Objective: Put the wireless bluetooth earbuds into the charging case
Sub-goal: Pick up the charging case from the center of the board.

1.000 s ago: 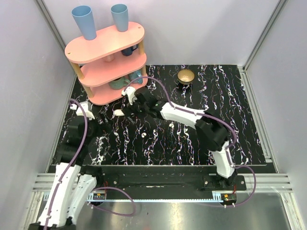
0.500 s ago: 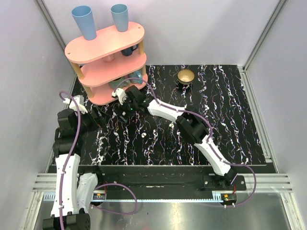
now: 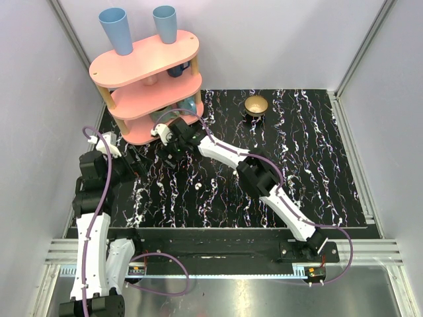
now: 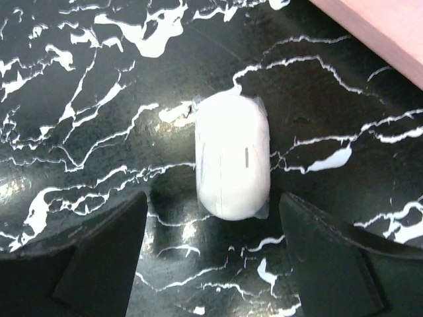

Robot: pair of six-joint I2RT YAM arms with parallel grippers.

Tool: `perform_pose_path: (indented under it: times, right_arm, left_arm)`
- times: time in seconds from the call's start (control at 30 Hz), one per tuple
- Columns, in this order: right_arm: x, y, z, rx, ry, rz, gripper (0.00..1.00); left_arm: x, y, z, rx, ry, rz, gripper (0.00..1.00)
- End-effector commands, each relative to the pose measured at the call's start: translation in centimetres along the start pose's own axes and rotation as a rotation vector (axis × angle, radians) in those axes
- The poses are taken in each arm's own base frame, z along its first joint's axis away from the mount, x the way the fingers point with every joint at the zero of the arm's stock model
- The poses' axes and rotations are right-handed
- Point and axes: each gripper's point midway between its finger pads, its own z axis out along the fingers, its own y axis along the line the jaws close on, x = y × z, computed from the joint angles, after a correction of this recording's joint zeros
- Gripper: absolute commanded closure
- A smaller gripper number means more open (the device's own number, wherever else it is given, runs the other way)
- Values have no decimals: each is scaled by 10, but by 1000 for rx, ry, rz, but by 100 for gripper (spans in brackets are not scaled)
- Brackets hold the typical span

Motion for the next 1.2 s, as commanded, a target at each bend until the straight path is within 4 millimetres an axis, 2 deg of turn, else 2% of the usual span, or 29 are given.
perform_pose_path:
  times: [0.0, 0.3, 0.43, 0.53, 0.77, 0.93, 1.17]
  right_arm:
    - [-1, -13, -2, 44, 15, -18, 12]
    - [-10, -19, 4, 61, -9, -24, 12]
    - [-12, -22, 4, 102, -8, 1, 20]
    - [-4, -34, 4, 200, 26, 5, 25]
    - [3, -16, 8, 137, 52, -3, 28]
    - [-3, -6, 11, 96, 33, -31, 18]
    - [-8, 0, 12, 54, 17, -80, 19]
  left_arm:
    - [-14, -7, -2, 30, -46, 29, 1]
    - [-11, -5, 1, 26, -38, 24, 1]
    - [-10, -4, 2, 27, -36, 22, 1]
    - [-11, -1, 1, 6, -41, 27, 1]
    - [-14, 1, 0, -12, -50, 32, 1]
    - [-14, 1, 0, -9, -49, 31, 1]
    - [-13, 2, 1, -11, -50, 31, 1]
